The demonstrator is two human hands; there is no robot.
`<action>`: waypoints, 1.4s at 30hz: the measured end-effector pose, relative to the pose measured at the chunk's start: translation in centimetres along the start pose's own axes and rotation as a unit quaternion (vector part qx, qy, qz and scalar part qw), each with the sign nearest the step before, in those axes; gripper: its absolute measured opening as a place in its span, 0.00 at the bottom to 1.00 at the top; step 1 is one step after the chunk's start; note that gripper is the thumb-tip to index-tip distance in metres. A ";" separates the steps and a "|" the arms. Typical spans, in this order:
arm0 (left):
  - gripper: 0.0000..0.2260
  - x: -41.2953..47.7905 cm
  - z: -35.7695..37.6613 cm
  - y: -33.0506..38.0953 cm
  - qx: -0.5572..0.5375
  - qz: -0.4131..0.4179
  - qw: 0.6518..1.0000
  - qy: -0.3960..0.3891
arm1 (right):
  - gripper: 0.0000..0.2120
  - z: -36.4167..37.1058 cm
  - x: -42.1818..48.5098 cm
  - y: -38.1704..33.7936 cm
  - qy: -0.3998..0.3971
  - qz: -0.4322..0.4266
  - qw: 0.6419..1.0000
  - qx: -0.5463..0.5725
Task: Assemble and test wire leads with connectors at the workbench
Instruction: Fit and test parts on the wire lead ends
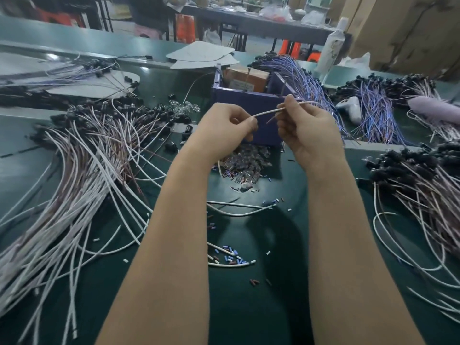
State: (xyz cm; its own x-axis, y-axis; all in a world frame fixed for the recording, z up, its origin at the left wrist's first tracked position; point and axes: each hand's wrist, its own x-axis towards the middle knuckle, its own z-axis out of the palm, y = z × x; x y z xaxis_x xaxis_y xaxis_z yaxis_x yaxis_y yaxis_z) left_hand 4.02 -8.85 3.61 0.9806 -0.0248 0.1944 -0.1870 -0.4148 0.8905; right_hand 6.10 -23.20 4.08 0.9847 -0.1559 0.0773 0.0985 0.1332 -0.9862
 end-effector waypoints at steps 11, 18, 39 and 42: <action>0.10 0.3 0.1 0.6 -0.078 0.024 0.986 0.144 | 0.03 1.4 -0.5 1.0 -0.196 -0.006 0.973 -0.123; 0.06 -0.2 1.0 1.7 -0.081 0.037 0.995 0.053 | 0.08 2.7 -0.9 1.7 -0.214 -0.062 0.960 -0.169; 0.09 -0.2 0.3 0.8 -0.149 0.000 0.986 0.067 | 0.05 1.9 -0.6 1.6 -0.227 -0.029 0.960 -0.163; 0.07 -0.1 0.1 0.6 -0.179 -0.007 0.982 0.068 | 0.04 1.8 -0.5 1.4 -0.193 -0.022 0.972 -0.129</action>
State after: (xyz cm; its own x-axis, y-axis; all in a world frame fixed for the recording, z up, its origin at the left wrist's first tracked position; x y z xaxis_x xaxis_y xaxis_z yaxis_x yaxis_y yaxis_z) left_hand 3.83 -9.19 4.03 0.9712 0.1096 0.2117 -0.2052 -0.0677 0.9764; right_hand 6.01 -21.14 2.88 0.9658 0.2295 0.1210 0.1521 -0.1230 -0.9807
